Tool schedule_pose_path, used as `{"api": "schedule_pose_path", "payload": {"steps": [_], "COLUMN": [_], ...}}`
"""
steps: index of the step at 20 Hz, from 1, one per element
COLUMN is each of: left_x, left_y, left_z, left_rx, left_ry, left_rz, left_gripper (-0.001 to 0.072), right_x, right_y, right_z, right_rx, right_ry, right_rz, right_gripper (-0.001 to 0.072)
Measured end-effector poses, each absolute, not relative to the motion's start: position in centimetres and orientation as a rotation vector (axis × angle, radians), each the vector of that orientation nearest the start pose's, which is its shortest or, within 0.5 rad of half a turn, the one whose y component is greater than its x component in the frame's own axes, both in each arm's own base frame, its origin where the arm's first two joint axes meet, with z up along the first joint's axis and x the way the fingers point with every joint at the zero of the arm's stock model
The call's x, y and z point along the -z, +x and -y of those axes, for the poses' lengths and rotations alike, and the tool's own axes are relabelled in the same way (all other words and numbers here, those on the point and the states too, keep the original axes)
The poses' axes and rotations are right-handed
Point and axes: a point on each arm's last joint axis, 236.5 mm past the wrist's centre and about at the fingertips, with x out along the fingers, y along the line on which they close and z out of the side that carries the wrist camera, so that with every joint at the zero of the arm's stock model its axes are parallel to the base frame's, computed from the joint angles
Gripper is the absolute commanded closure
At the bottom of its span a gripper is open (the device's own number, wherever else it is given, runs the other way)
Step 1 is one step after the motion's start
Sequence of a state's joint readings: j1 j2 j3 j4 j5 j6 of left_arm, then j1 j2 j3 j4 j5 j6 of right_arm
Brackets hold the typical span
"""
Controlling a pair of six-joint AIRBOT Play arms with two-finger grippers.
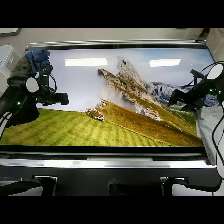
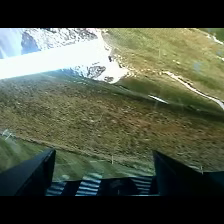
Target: Fold the clothes and pants, and hang the long-sleeved shirts on hangers.
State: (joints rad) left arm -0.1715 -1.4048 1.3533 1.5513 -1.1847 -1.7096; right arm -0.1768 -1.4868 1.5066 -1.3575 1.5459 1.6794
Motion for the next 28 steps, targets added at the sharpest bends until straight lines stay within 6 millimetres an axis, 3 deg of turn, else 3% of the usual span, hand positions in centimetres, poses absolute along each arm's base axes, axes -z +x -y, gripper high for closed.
{"api": "schedule_pose_path", "payload": {"steps": [17, 19, 21, 22, 23, 25, 26, 28], "left_x": [-2.7, -3.3, -5.7, -7.7, -9.7, -12.5, -12.8, -11.3], "left_y": [42.5, 43.0, 44.5, 45.8, 46.6, 46.5, 45.1, 40.8], "left_z": [8.2, 9.1, 8.8, 6.8, 3.6, -4.7, -9.3, -17.2], "left_rx": [0.058, 0.056, 0.050, 0.008, -0.063, -0.251, -0.360, -0.547], "left_ry": [-0.088, -0.166, -0.197, -0.179, -0.159, -0.173, -0.208, -0.340], "left_rz": [-1.220, -1.199, -1.133, -1.080, -1.039, -1.013, -1.037, -1.128], "left_gripper": [-0.0001, -0.0002, -0.0003, -0.0003, -0.0003, -0.0004, -0.0005, -0.0006], "right_x": [-3.3, -3.3, -3.3, -3.3, -3.3, -3.2, -3.1, -3.1], "right_y": [38.4, 38.7, 39.2, 39.3, 39.4, 39.4, 39.5, 39.4], "right_z": [1.7, 1.7, 1.8, 2.0, 2.2, 2.7, 2.9, 3.2], "right_rx": [0.055, 0.053, 0.057, 0.062, 0.066, 0.083, 0.092, 0.101], "right_ry": [0.388, 0.391, 0.390, 0.385, 0.381, 0.363, 0.354, 0.344], "right_rz": [-1.500, -1.489, -1.468, -1.461, -1.456, -1.455, -1.452, -1.453], "right_gripper": [0.0024, 0.0026, 0.0028, 0.0028, 0.0027, 0.0026, 0.0026, 0.0026]}}
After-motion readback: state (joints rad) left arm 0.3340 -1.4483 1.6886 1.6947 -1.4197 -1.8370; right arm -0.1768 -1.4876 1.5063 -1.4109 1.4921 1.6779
